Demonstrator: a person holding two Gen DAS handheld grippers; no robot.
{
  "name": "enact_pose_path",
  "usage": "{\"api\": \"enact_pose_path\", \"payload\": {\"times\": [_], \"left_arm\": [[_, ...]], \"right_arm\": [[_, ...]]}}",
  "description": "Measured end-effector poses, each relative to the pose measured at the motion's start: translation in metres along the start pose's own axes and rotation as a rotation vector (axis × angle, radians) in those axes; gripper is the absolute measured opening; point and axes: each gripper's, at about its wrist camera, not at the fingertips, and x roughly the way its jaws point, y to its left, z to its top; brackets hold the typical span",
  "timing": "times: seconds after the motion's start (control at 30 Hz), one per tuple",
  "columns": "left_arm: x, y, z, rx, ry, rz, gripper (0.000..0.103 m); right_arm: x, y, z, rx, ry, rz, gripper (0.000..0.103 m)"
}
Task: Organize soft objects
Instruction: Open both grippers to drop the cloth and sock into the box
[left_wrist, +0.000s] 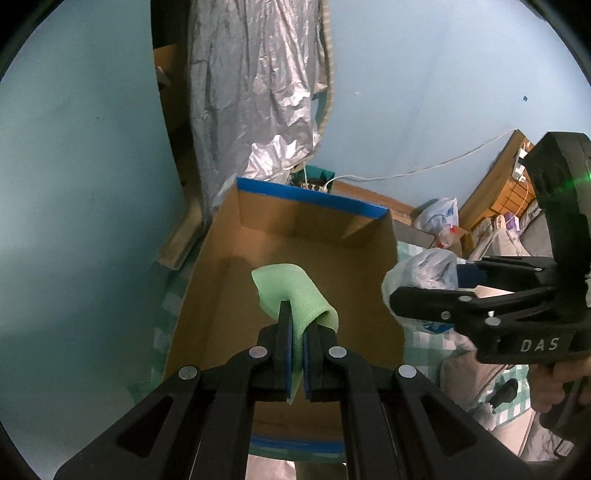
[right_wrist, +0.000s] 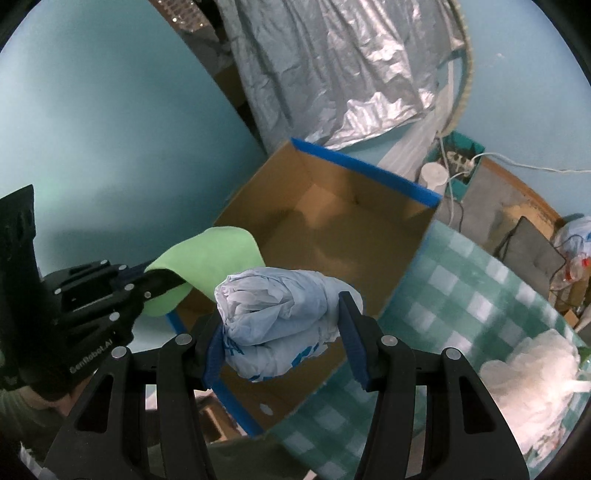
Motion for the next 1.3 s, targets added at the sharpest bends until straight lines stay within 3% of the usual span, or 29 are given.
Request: {"api": "enact_pose_path", "payload": {"times": [0.2, 0.27, 0.33, 0.4, 0.47, 0.87, 1.3], "left_arm": [[0.009, 0.008, 0.000, 0.006, 0.024, 0.016, 0.008], [0.010, 0.009, -0.002, 0.006, 0.032, 0.023, 0.019], [0.008, 0.012, -0.003, -0.004, 0.024, 0.030, 0.046], [0.003, 0.014, -0.004, -0.010, 0.001, 0.032, 0.052], [0.002, 0.015, -0.005, -0.009, 0.005, 0.028, 0.052], [-0.002, 0.014, -0.010, -0.004, 0.014, 0.017, 0.053], [-0.012, -0.019, -0.006, 0.030, -0.021, 0.004, 0.064]], "right_arm": [[0.019, 0.007, 0.008, -0.015, 0.033, -0.008, 0.057], [0.021, 0.008, 0.008, -0.016, 0.038, -0.023, 0.058], [0.022, 0.009, 0.008, -0.013, 0.037, -0.036, 0.061], [0.022, 0.008, 0.008, -0.009, 0.030, -0.053, 0.069], [0.019, 0.006, 0.007, 0.000, 0.017, -0.066, 0.073], [-0.002, -0.010, 0.002, 0.058, -0.014, -0.085, 0.075], [-0.042, -0.036, -0.015, 0.099, -0.039, -0.116, 0.076]]}}
